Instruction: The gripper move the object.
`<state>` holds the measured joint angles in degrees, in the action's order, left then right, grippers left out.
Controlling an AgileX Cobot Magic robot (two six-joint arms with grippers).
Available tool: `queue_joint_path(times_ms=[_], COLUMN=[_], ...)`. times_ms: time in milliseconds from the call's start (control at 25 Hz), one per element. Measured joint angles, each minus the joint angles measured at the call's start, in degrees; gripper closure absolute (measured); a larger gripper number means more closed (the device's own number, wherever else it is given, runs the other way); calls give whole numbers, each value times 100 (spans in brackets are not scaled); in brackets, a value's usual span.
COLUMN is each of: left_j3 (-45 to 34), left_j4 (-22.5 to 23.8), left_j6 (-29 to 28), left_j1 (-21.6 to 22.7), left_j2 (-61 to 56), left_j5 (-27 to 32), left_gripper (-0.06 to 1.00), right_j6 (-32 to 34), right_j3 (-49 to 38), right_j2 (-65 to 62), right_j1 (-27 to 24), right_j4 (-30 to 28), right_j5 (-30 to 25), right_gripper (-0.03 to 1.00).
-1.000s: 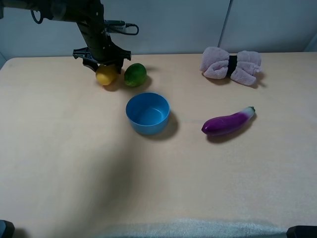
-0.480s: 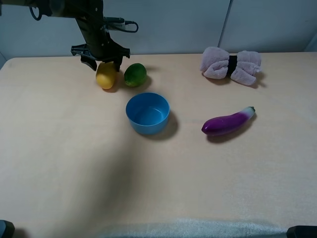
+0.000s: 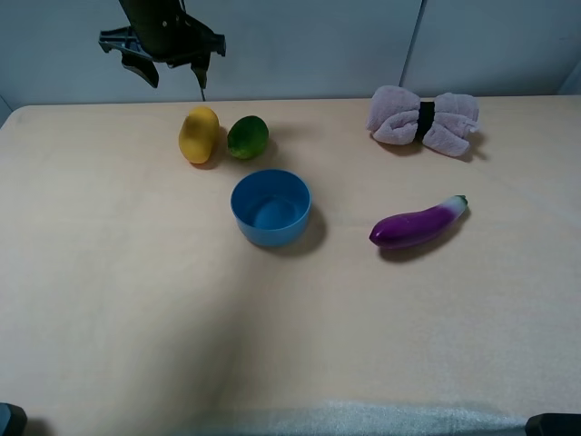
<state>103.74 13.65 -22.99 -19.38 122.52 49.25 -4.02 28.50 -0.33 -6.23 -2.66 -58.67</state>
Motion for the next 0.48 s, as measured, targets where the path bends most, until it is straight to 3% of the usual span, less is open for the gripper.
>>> queue_joint_path(times_ms=[240, 480], left_j3=[-224, -1056], left_j4=[0, 136], left_j6=[333, 436], left_j1=[0, 0], left_j2=[-835, -2059], left_j5=[336, 425], left_gripper=[18, 18], right_j6=[0, 0], right_j3=[0, 0], right_j2=[0, 0], right_j1=[0, 0], right_j4=[0, 0], right_j5=[0, 0], right_gripper=[27, 27])
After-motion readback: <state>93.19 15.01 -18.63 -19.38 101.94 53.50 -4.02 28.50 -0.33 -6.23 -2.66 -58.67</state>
